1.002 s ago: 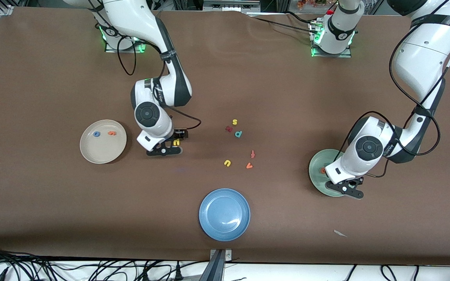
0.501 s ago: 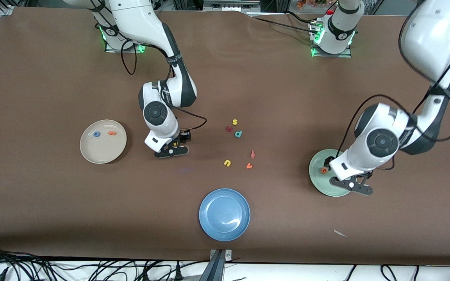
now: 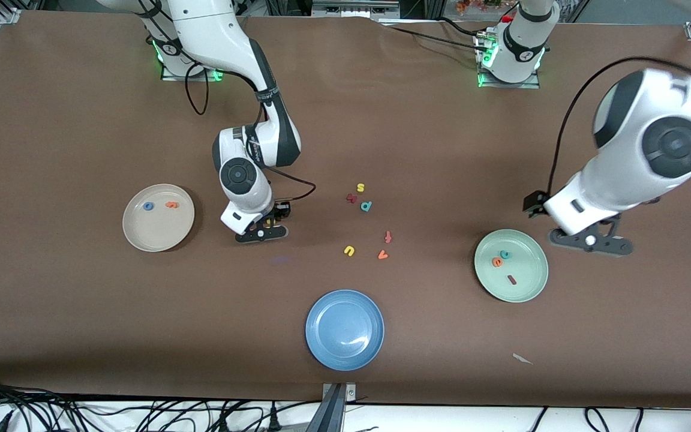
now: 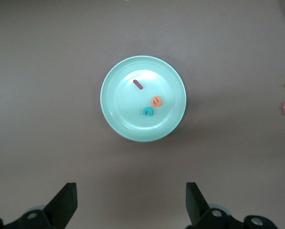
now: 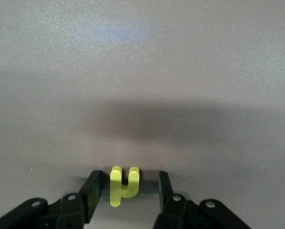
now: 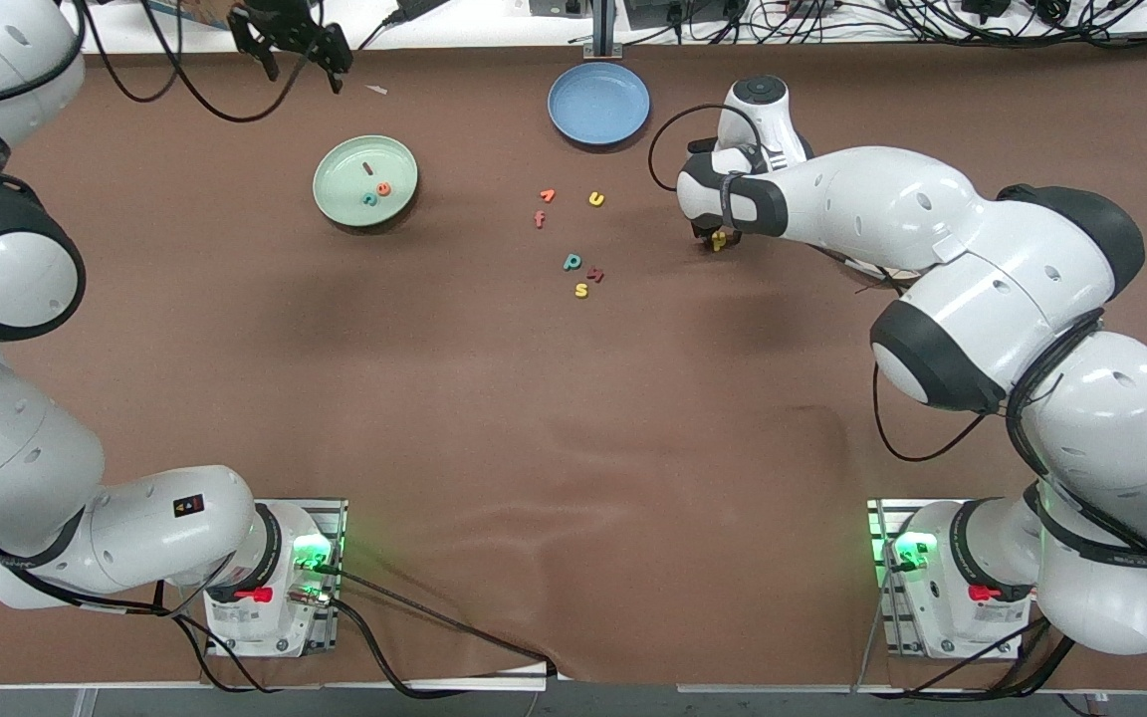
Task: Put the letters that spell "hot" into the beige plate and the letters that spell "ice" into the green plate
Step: 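Raise the left gripper to rest while the right gripper carries yellow u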
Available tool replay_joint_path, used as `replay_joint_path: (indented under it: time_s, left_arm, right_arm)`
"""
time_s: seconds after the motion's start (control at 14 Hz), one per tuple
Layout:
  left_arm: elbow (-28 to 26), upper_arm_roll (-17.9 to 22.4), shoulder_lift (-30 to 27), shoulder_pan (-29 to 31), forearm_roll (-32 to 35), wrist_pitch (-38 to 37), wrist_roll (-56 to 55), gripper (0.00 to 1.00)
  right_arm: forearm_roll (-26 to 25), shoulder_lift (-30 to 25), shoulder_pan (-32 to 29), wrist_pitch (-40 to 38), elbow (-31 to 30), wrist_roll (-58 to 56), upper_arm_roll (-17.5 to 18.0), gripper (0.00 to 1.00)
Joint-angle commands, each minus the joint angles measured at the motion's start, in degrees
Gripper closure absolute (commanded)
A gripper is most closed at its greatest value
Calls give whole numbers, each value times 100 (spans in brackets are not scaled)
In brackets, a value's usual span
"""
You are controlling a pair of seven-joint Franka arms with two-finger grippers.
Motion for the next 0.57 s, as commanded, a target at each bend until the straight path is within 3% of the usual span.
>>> replay_joint_path:
  time_s: [0.0, 0.14, 0.21, 0.36, 0.43, 0.5]
  left_arm:
    - [571, 22, -56, 107, -361, -614, 286, 0]
    - [548, 309, -449, 29, -870, -641, 427, 0]
    - [512, 825, -609, -381, -933, -624, 428, 0]
    - [328, 2396, -855, -1706, -960, -641, 471, 0]
    - [318, 2760, -926, -1973, -1100, -641, 533, 0]
    - [179, 2825, -1127, -1985, -1310, -615, 681, 0]
  right_arm:
    - [127, -21, 7, 83, -102, -68, 25, 56]
    - [127, -21, 7, 83, -102, -60, 25, 73]
    - [127, -21, 7, 83, -102, -51, 25, 75]
    - [145, -21, 7, 75, -102, -51, 25, 89]
    - [145, -30, 7, 48, -102, -42, 25, 91]
    - [145, -47, -2, 31, -94, 1, 17, 91]
